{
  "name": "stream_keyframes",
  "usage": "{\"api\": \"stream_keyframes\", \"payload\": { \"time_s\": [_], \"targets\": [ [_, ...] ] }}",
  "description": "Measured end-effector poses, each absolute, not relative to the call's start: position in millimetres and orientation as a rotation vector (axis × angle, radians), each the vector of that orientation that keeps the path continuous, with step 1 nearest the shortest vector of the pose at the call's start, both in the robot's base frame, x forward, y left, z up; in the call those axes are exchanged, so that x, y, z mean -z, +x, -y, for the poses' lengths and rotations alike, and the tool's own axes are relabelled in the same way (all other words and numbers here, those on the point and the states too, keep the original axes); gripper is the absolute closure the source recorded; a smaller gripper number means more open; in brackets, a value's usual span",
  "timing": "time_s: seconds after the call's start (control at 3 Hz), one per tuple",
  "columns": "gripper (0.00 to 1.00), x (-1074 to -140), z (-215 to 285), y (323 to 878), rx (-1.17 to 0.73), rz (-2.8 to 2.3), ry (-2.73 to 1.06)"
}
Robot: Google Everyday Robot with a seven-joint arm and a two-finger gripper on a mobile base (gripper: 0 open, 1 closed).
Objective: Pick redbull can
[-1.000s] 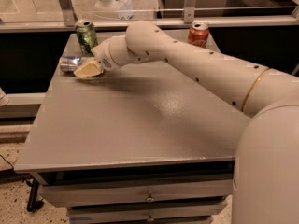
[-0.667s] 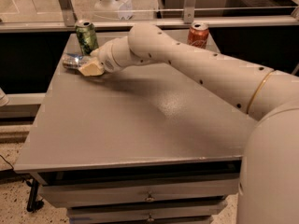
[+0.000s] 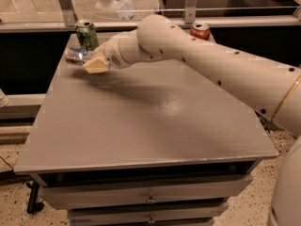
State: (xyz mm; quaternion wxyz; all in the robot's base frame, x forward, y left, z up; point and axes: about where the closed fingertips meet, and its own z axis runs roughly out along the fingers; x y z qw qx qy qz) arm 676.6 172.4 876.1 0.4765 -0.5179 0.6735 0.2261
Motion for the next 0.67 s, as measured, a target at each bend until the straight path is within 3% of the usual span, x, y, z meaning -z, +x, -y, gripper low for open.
{"api": "stream_keyframes", "payload": {
  "time_s": [0.67],
  "targets": [
    [1.00,-974.0,-125.9,625.6,-0.509,-1.634,-1.220]
  ]
}}
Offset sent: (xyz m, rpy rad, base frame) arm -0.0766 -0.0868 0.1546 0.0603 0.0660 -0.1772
